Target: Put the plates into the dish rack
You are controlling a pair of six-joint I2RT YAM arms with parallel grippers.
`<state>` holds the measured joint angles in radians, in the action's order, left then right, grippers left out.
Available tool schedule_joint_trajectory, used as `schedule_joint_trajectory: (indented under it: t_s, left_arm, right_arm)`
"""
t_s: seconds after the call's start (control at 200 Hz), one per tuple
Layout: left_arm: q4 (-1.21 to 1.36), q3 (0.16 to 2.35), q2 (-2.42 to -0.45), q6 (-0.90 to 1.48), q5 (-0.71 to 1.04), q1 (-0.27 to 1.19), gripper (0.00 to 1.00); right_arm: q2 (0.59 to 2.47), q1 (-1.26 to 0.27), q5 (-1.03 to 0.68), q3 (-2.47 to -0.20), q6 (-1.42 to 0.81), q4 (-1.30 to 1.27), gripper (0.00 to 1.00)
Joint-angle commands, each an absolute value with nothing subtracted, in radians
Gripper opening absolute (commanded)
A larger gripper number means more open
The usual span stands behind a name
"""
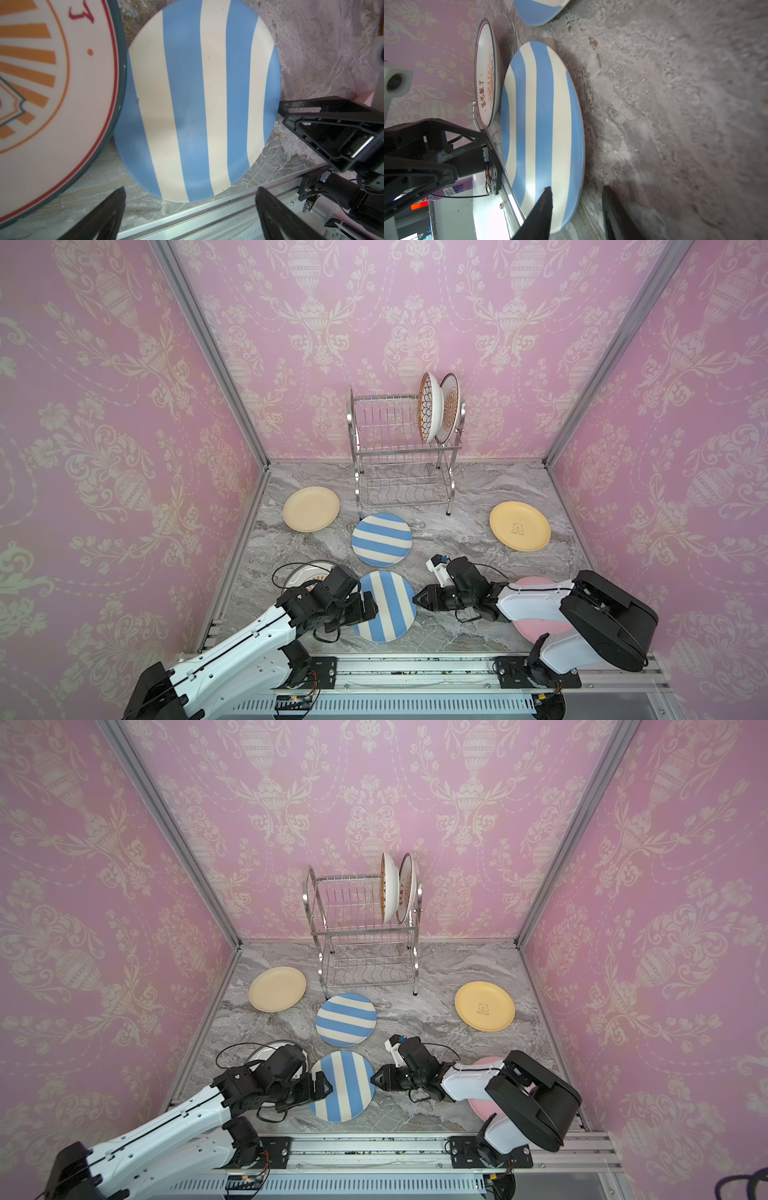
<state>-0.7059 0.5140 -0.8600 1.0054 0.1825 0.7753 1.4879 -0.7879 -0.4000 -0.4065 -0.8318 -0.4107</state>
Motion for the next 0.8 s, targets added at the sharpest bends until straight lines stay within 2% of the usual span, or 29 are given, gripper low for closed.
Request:
schedule_joint_trajectory:
  t_s: [0.0, 0.385, 0.796]
  left_arm:
    - [-0.726, 0.498, -0.887, 1.025, 0.129, 0.813, 0.99]
    - [-0.532, 0.38, -0.901, 1.033, 0.092, 0.824, 0.99]
    - [-0.397, 0.386, -0.978, 0.947, 0.088, 0.824, 0.99]
  right_arm:
    - [1.509, -0.797, -0.341, -0.364, -0.827, -0.29, 0.42]
    - [1.511, -0.798, -0.334, -0.367, -0.827, -0.284, 0.44]
    - [1.543, -0.798, -0.346, -0.382, -0.824, -0.289, 0.46]
